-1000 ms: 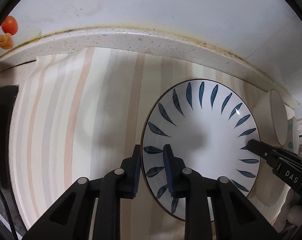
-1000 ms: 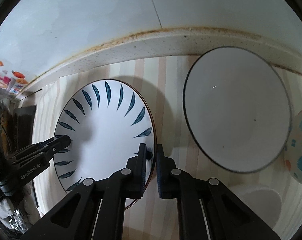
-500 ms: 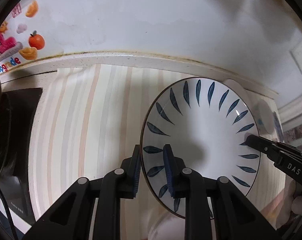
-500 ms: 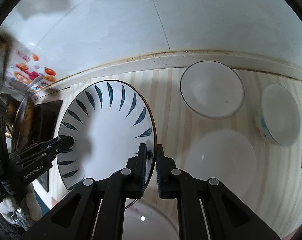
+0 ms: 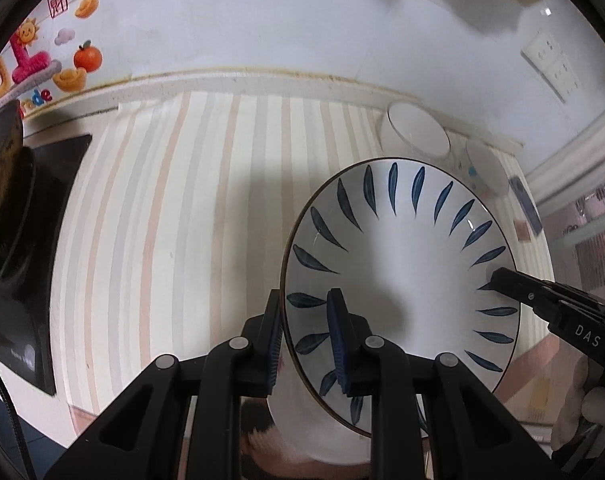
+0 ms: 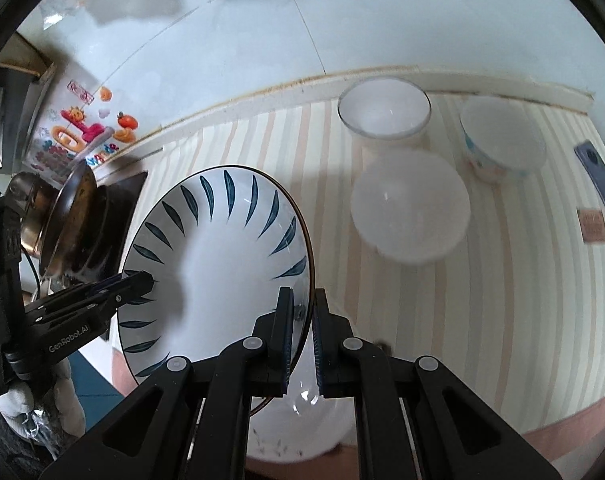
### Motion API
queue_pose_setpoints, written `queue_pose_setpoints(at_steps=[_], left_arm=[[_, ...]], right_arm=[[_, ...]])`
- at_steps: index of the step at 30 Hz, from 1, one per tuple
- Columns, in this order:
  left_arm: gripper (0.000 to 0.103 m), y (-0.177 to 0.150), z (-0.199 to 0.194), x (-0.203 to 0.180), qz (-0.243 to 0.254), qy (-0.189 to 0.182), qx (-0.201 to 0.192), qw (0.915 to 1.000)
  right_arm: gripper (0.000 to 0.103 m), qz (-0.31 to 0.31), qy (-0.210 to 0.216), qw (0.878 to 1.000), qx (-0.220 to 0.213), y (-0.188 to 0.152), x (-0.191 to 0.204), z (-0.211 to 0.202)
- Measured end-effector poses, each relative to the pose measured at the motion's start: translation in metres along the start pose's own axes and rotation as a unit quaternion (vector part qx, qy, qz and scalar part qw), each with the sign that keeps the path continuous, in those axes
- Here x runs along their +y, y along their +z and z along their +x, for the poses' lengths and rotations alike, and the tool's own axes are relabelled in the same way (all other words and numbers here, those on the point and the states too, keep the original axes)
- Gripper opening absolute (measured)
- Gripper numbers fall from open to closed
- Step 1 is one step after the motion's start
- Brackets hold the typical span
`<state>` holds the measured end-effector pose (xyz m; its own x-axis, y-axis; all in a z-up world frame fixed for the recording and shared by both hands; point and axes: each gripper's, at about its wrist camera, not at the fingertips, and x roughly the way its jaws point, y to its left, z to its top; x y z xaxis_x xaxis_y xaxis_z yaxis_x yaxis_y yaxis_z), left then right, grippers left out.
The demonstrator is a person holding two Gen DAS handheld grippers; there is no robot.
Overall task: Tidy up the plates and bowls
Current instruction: 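Lift the three-plate stack with both tools and carry it along the counter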
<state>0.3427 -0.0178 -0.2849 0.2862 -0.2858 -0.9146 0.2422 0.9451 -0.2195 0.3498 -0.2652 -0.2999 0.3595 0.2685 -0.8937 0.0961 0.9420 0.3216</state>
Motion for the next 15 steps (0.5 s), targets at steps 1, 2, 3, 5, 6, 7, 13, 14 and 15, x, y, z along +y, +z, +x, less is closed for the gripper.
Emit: queue_pose_setpoints(at_steps=[1,2,3,5,6,7,13,14,15], left_arm=[[0.019,-0.006,0.002,-0.001,0.002,0.000,0.005,1.0000],[0.019,-0.013,0.004,-0.003,0.004,0.001,0.009,0.9999],[0.019,-0.018,0.005,-0.004,0.007,0.001,0.013,0.9999],[0.019,-0.029,0.011,-0.005,0.011,0.004,0.022,0.9997],[0.019,-0.033,0.014,-0.006,0.013,0.005,0.027,0.9995],[0.019,-0.038,0.018,-0.006,0.016,0.007,0.033,0.9993],[0.019,-0.057,0.045,-0.006,0.025,0.023,0.063,0.9974],[0.019,-0.059,0.049,-0.007,0.026,0.027,0.067,0.9970],[0.019,-0.061,0.052,-0.007,0.027,0.029,0.071,0.9967]], right_arm=[[0.010,0.003,0.000,1.000,0.002,-0.009,-0.002,0.000],[0.010,0.004,0.000,1.000,0.006,-0.016,-0.004,0.001],[0.010,0.006,0.000,1.000,0.009,-0.021,-0.005,0.003],[0.010,0.011,0.000,1.000,0.016,-0.035,-0.008,0.009],[0.010,0.013,0.000,1.000,0.020,-0.041,-0.009,0.013],[0.010,0.016,0.000,1.000,0.024,-0.046,-0.010,0.017],[0.010,0.023,-0.004,0.999,0.042,-0.072,-0.020,0.043],[0.010,0.023,-0.004,0.999,0.045,-0.075,-0.021,0.047],[0.010,0.024,-0.005,0.999,0.047,-0.078,-0.022,0.051]])
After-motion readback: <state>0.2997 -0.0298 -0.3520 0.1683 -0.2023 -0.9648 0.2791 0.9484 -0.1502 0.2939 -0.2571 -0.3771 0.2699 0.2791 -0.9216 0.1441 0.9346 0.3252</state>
